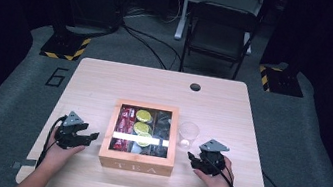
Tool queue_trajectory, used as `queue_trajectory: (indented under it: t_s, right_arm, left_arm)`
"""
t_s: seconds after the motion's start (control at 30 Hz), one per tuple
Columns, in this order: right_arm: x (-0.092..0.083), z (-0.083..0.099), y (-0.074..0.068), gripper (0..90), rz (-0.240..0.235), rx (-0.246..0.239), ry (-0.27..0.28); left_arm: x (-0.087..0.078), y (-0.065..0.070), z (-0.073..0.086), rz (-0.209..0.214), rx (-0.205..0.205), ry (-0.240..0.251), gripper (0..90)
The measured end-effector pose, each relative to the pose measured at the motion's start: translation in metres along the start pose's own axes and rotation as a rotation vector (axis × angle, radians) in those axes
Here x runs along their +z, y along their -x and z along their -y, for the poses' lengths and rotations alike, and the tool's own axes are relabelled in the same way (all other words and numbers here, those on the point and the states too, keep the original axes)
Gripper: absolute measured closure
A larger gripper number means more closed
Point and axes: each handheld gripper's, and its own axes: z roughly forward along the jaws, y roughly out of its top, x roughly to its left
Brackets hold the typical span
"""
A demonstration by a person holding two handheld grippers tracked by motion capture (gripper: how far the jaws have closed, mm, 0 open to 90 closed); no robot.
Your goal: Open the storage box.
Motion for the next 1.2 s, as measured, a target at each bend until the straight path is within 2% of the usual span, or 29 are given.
queue_trajectory:
  t_s: [0.1, 0.13, 0.17, 0.33, 0.47, 0.53, 0.67, 0.77, 0.97, 1.07, 1.2]
  right_arm:
    - [-0.001, 0.0, 0.001, 45.7, -0.001, 0.006, 0.003]
    - [-0.002, 0.0, 0.002, 46.1, 0.003, 0.022, 0.008]
    - [-0.002, 0.0, 0.002, 46.7, 0.005, 0.015, 0.005]
    - [-0.004, 0.0, 0.005, 49.0, -0.018, 0.032, 0.005]
    - [-0.005, -0.001, 0.005, 50.5, -0.004, 0.038, 0.007]
    - [-0.006, -0.001, 0.007, 50.5, -0.002, 0.024, 0.006]
    - [-0.009, -0.002, 0.006, 50.4, -0.007, 0.029, 0.014]
    - [-0.01, -0.002, 0.007, 50.5, -0.005, 0.02, 0.011]
    - [-0.013, -0.005, 0.003, 55.8, 0.0, 0.003, 0.025]
    - [-0.014, -0.006, 0.002, 56.6, -0.01, 0.003, 0.02]
    - [-0.018, -0.009, -0.002, 57.0, -0.029, 0.006, 0.043]
  left_arm:
    - [-0.001, 0.0, -0.001, 0.001, 0.002, 0.001, 38.7]
    - [-0.002, 0.0, -0.001, -0.01, 0.008, -0.003, 39.0]
    - [-0.003, 0.0, -0.001, -0.012, 0.008, -0.006, 39.4]
    - [-0.003, 0.001, -0.002, -0.008, -0.001, -0.012, 40.9]
    - [-0.005, 0.002, -0.002, 0.001, 0.002, -0.014, 41.2]
    - [-0.005, 0.002, -0.003, 0.0, 0.003, -0.012, 41.2]
    - [-0.007, 0.003, -0.004, -0.001, 0.016, -0.008, 41.1]
    - [-0.009, 0.004, -0.004, 0.003, 0.008, -0.006, 41.1]
    - [-0.013, 0.01, -0.007, 0.018, 0.019, 0.013, 41.3]
    - [-0.015, 0.012, -0.008, 0.029, 0.013, 0.017, 42.3]
    - [-0.02, 0.012, -0.01, 0.035, 0.005, 0.014, 44.3]
